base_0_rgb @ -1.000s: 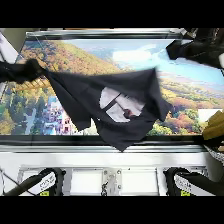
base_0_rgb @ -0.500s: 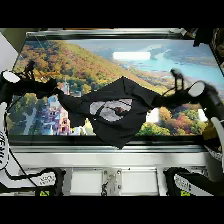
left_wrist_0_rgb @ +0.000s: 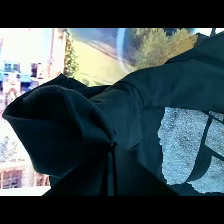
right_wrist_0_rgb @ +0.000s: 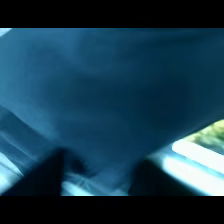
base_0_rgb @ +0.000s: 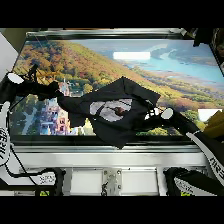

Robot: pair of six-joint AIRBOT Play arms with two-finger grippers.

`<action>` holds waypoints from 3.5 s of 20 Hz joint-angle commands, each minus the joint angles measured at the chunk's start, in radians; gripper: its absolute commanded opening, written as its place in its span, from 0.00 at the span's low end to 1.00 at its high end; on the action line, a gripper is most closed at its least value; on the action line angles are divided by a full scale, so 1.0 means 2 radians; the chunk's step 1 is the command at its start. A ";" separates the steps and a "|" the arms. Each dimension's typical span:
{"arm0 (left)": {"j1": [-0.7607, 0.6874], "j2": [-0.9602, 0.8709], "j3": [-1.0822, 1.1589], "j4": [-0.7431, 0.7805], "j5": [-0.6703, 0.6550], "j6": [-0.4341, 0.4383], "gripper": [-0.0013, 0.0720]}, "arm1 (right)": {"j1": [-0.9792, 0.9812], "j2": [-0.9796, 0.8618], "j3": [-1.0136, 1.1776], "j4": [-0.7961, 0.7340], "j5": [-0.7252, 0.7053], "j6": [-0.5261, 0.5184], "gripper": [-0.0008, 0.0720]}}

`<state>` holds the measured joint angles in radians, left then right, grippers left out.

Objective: Fold the clothes and pants, and hang the long-sleeved shirts on hangers.

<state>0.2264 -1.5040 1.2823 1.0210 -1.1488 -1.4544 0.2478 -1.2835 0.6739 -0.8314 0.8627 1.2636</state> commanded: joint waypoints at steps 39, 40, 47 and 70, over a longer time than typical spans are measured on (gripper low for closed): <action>-0.272 -0.075 0.182 0.130 -0.010 -0.069 0.79 | -0.157 0.021 0.336 -0.237 0.074 0.051 0.68; -0.306 -0.075 0.160 0.139 0.011 -0.081 0.79 | -0.155 0.037 0.314 -0.237 0.074 0.051 0.68; -0.514 -0.114 0.082 0.336 0.133 -0.195 0.60 | -0.155 0.089 0.246 -0.233 0.076 0.051 0.68; -0.491 -0.104 0.082 0.366 0.094 -0.301 0.03 | -0.089 0.066 0.212 -0.234 0.093 0.049 0.68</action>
<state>-0.7559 -1.7691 1.4460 1.7546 -0.9607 -2.0533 -0.0029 -1.1221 1.1110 -1.2987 1.0386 1.3609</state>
